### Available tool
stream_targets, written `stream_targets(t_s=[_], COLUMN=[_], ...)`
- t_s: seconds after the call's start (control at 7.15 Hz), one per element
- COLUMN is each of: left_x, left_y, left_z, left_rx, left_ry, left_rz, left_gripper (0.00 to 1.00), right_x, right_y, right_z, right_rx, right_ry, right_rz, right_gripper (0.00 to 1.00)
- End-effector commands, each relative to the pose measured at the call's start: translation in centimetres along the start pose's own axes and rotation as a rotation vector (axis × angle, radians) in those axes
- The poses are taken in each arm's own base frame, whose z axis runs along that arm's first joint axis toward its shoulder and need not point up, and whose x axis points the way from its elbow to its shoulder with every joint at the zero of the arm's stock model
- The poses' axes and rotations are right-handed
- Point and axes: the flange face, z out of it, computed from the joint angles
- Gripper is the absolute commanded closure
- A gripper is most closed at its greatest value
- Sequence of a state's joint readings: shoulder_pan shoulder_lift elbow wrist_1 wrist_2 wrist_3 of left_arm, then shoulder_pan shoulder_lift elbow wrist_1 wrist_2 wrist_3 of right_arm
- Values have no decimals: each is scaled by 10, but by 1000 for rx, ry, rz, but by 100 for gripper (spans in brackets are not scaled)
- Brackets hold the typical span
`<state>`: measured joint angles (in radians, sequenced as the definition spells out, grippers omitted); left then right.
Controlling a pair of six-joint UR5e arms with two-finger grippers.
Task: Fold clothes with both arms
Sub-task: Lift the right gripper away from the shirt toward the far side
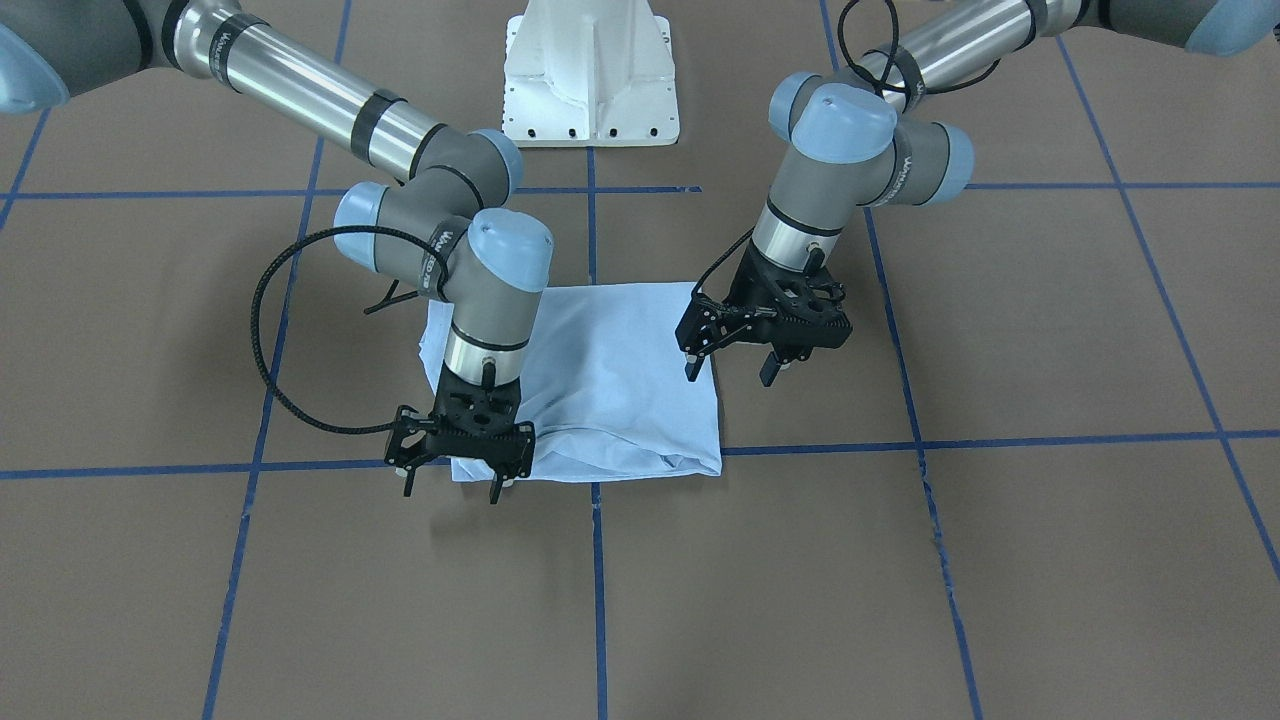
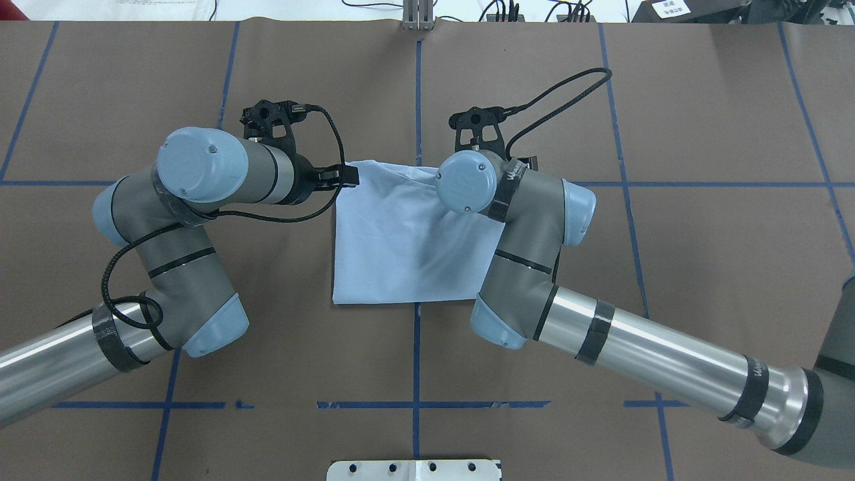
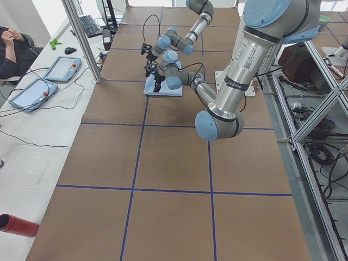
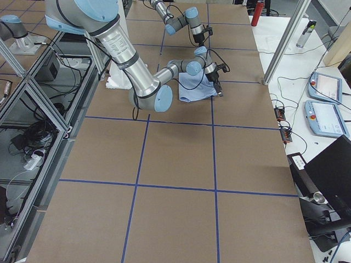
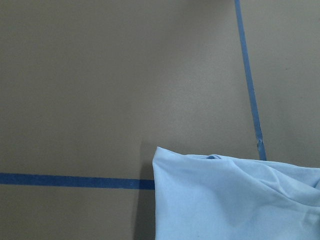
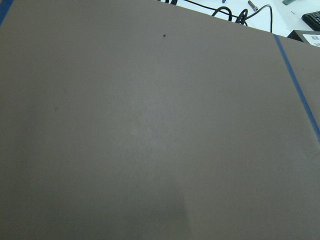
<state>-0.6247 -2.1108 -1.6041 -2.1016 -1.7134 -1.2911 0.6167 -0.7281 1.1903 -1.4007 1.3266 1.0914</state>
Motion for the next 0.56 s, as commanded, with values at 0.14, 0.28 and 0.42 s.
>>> stream_targets(t_s=[0.14,0.28,0.42], left_x=[10,23,34], left_y=[9,6,2], left_z=[12,20,37], left_rx=[-17,-18,-19], left_ry=[-5,-5,-24], left_rz=[-101,-154,-232], left_gripper=[0,0,1], right_x=[23,23,24], right_y=[-77,-78,-77], right_z=[-26,-41,-42], right_rx=[-121,-137,-137], right_ry=[-138,-186,-192], right_rz=[105,101,101], right_gripper=[0,0,0])
